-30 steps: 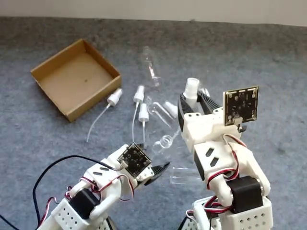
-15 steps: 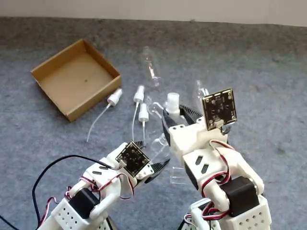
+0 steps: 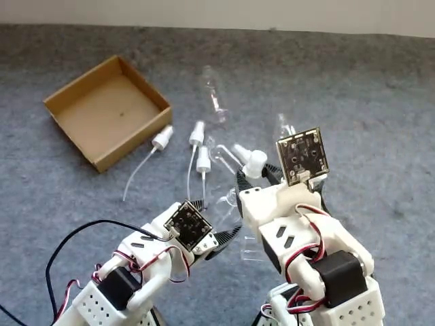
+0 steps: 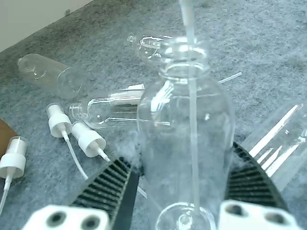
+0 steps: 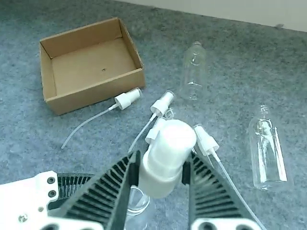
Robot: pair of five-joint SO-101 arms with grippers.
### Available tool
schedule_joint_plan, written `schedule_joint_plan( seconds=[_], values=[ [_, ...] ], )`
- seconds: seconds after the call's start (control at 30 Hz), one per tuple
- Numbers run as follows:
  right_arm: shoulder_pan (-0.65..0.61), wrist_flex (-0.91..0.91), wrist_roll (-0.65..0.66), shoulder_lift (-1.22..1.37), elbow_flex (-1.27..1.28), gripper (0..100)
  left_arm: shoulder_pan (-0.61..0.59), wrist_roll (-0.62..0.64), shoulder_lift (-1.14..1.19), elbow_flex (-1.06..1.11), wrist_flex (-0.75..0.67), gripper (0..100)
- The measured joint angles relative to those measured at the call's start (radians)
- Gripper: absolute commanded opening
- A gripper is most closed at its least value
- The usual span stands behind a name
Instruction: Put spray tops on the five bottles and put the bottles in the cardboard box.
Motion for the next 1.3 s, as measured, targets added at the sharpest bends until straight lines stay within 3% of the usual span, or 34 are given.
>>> schedule_joint_plan(
  seconds=[0.27, 0.47, 0.8, 0.97, 1.17, 1.3],
  values=[
    [-0.008, 0.021, 0.005, 0.0, 0.0, 12.4, 0.0, 0.0, 0.0, 0.0, 0.0, 15],
    [-0.107, 0.121, 0.112, 0.0, 0.0, 12.5, 0.0, 0.0, 0.0, 0.0, 0.0, 15],
    [-0.121, 0.126, 0.137, 0.0, 0.0, 12.5, -0.002, 0.0, 0.0, 0.0, 0.0, 15],
    [-0.121, 0.126, 0.224, 0.0, 0.0, 12.6, -0.003, 0.0, 0.0, 0.0, 0.0, 15],
    [-0.092, 0.126, 0.245, 0.0, 0.0, 25.0, -0.002, 0.0, 0.0, 0.0, 0.0, 15],
    [-0.092, 0.126, 0.247, 0.0, 0.0, 27.1, -0.002, 0.0, 0.0, 0.0, 0.0, 15]
  ],
)
